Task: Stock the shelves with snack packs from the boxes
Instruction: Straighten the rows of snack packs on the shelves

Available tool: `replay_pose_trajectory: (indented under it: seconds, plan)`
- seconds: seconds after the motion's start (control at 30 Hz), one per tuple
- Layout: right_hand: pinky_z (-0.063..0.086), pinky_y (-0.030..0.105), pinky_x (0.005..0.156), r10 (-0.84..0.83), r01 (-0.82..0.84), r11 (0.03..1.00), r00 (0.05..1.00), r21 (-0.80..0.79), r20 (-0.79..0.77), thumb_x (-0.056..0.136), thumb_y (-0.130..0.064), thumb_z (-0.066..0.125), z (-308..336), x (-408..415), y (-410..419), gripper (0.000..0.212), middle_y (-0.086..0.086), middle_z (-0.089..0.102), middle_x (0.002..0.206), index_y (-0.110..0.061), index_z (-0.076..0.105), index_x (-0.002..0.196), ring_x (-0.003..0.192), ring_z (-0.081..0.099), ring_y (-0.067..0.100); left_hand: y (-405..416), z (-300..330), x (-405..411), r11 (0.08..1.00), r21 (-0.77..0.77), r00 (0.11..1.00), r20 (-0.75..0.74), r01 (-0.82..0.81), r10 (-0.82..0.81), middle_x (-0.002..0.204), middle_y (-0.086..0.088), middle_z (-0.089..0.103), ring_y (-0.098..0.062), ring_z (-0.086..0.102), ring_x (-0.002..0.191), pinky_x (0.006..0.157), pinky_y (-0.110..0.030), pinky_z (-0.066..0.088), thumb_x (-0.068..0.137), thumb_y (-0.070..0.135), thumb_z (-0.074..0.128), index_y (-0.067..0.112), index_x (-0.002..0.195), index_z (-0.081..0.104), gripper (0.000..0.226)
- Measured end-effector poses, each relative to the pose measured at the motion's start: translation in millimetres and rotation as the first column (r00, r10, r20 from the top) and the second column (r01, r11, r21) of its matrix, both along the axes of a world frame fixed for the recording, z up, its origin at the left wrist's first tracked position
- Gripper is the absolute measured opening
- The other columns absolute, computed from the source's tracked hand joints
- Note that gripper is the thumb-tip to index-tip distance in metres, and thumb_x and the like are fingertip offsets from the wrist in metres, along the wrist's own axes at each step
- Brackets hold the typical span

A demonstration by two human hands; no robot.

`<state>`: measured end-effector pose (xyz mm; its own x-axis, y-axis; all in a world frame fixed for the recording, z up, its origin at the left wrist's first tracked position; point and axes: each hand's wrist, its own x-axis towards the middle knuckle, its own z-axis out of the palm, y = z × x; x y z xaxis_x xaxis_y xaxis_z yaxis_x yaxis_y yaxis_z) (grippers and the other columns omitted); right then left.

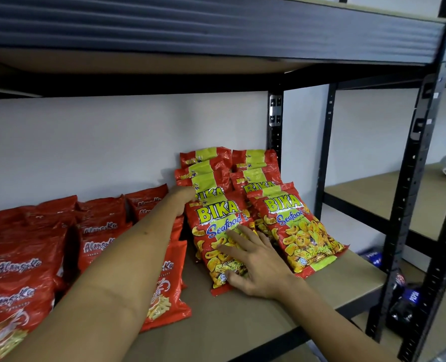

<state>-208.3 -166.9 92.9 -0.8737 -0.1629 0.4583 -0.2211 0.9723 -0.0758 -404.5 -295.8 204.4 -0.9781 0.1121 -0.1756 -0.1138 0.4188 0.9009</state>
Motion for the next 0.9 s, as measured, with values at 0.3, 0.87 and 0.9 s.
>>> replay_pose_trajectory:
  seconds: [0.3,0.87,0.9]
  plan:
    - [0.012,0.057,0.116,-0.041,0.039,0.999,0.998,0.038,0.039,0.088,-0.059,0.04,3,1,8,0.06,-0.005,0.023,0.16,-0.044,0.033,0.146,0.15,0.004,0.02,-1,-20,-11,0.99,0.14,0.98,-0.196,0.003,0.025,0.1,-0.008,0.069,-0.024,0.066,0.089,0.073,-0.03,0.052,0.082,0.013,0.076,0.003,0.103,0.063,0.027]
    - [0.018,0.065,0.113,-0.052,0.058,0.977,0.998,0.204,-0.035,0.095,-0.062,0.035,5,-24,3,0.058,0.004,0.028,0.157,-0.032,0.04,0.144,0.15,0.011,0.024,8,-30,-13,0.945,0.325,0.982,-0.161,-0.045,0.102,0.1,-0.012,0.066,-0.027,0.066,0.088,0.079,-0.039,0.055,0.101,0.043,0.032,0.011,0.113,0.056,0.042]
    - [0.025,0.068,0.109,-0.06,0.073,0.97,0.996,0.233,-0.065,0.095,-0.06,0.036,5,-27,3,0.056,0.007,0.034,0.153,-0.029,0.044,0.14,0.148,0.018,0.025,8,-31,-18,0.946,0.324,0.986,-0.149,-0.029,0.081,0.103,-0.012,0.067,-0.028,0.066,0.091,0.082,-0.041,0.055,0.099,0.049,0.031,0.013,0.113,0.057,0.047]
